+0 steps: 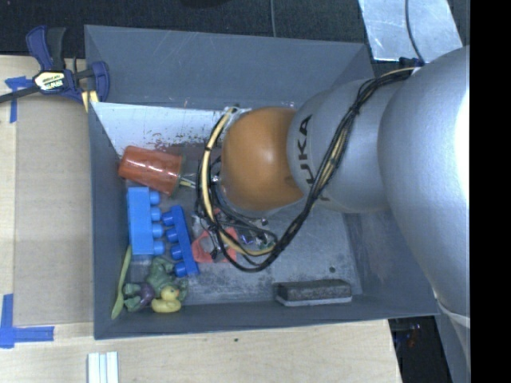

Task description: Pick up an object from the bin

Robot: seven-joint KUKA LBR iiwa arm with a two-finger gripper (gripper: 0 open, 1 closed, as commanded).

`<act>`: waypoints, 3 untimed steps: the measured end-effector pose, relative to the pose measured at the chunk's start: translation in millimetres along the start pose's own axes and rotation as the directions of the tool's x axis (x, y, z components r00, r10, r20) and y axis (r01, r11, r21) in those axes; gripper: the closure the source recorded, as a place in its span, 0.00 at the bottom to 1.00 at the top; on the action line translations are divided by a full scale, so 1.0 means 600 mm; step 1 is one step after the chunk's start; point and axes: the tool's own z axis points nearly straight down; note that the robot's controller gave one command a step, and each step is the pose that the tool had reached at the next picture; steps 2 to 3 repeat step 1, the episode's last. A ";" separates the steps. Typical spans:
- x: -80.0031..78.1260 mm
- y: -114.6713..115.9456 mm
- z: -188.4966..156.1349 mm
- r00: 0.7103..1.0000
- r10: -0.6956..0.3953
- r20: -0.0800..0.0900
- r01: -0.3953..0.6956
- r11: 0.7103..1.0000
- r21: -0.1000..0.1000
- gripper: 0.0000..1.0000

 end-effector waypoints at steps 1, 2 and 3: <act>-0.014 0.022 0.012 0.984 -0.180 0.000 0.180 0.984 0.012 1.00; -0.014 0.022 0.012 0.984 -0.180 0.000 0.180 0.984 0.012 1.00; -0.014 0.022 0.012 0.984 -0.180 0.000 0.180 0.984 0.012 1.00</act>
Offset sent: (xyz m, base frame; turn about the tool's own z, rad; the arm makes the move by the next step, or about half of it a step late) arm -0.0161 0.0380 -0.0019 -0.1470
